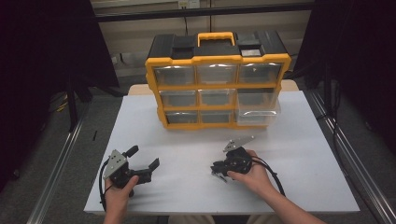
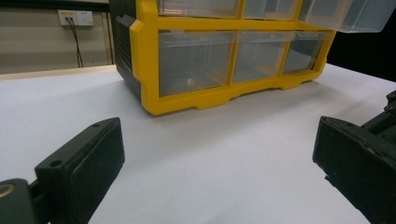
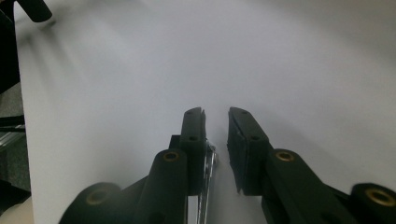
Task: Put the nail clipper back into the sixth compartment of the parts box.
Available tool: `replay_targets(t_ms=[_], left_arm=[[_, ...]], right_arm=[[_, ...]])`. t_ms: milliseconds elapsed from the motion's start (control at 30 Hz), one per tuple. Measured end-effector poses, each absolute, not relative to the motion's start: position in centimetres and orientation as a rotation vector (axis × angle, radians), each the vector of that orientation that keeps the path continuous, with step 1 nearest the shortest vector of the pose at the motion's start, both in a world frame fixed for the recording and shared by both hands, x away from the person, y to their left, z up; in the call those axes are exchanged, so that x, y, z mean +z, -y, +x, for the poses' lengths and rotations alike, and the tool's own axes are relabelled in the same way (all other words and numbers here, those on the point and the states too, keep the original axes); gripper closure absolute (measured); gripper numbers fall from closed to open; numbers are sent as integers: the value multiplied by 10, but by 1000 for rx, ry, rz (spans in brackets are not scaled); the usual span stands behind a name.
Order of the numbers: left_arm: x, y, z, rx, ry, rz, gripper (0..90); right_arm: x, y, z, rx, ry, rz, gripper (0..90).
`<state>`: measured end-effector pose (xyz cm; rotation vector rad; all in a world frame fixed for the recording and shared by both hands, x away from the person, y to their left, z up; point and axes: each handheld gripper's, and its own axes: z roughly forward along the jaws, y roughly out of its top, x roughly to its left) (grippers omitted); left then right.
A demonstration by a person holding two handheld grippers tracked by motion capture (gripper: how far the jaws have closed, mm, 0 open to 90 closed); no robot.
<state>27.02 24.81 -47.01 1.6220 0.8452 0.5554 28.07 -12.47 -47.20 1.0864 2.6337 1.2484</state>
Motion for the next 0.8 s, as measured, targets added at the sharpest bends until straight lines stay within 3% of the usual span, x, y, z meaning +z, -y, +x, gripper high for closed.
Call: replay_targets(t_ms=[500, 600, 800], left_arm=[[-470, -247, 270, 559, -847, 1627, 24], [-470, -246, 270, 559, -839, 1630, 24], [-470, -247, 270, 557, -847, 1619, 24]], right_arm=[[-480, 112, 269, 1182, -2669, 1001, 743], [-481, 111, 269, 1194, -2647, 1000, 795], [-479, 111, 271, 1197, -2658, 1061, 800]])
